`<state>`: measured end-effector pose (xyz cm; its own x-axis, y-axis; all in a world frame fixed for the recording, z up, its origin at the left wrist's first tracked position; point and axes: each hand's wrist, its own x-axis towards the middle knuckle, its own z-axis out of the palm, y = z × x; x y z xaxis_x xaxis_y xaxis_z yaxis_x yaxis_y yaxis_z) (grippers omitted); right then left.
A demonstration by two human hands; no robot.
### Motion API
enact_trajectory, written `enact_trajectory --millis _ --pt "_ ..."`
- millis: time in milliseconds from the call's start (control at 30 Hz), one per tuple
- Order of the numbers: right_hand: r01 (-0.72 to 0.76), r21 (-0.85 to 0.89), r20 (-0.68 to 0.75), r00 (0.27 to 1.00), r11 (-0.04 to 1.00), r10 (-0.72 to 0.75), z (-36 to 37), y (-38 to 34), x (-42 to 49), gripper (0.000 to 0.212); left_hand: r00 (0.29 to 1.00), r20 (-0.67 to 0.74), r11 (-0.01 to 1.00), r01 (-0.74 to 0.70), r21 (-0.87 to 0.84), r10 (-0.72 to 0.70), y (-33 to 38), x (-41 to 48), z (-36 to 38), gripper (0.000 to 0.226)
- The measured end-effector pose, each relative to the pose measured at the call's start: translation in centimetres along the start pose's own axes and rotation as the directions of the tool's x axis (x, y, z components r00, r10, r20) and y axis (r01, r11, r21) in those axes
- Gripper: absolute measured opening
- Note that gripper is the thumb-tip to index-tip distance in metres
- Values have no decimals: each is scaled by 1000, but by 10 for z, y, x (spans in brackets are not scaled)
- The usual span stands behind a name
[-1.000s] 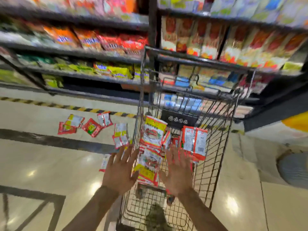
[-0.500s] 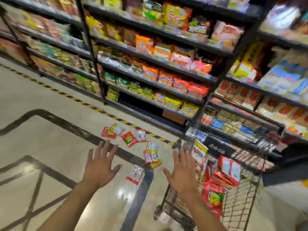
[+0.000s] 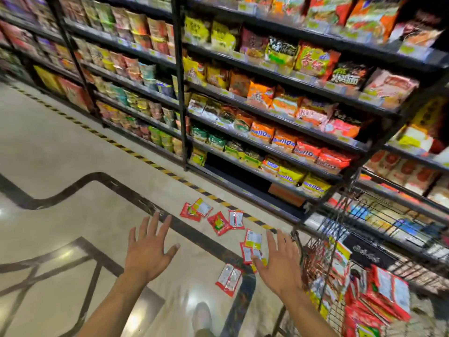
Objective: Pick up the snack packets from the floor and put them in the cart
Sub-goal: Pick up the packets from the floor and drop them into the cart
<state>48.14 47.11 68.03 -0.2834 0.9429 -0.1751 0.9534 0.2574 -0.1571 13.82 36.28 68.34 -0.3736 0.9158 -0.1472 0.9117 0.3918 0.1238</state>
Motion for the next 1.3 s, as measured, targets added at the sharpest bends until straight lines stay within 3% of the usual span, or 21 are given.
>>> enact_trajectory --millis 200,400,700,800,1067,1300 --pt "-24 54 -41 999 998 26 0 -39 94 96 998 12 997 -67 40 66 -13 98 -8 87" --pt "-14 126 18 1000 992 11 -9 -83 201 87 995 25 989 -99 110 96 -29 203 -25 87" --pt "46 148 46 997 988 -54 -20 -138 335 89 992 89 993 -94 70 88 -42 334 -50 87" --pt "25 156 29 999 987 -30 -8 -153 374 101 987 98 990 -130 53 124 -51 377 -44 87" --pt "-72 86 128 990 994 60 40 -208 480 82 935 268 963 -260 68 233 -96 510 -14 87" --pt "-186 125 184 970 975 162 109 -243 572 89 866 324 907 -419 51 381 -115 628 61 85"
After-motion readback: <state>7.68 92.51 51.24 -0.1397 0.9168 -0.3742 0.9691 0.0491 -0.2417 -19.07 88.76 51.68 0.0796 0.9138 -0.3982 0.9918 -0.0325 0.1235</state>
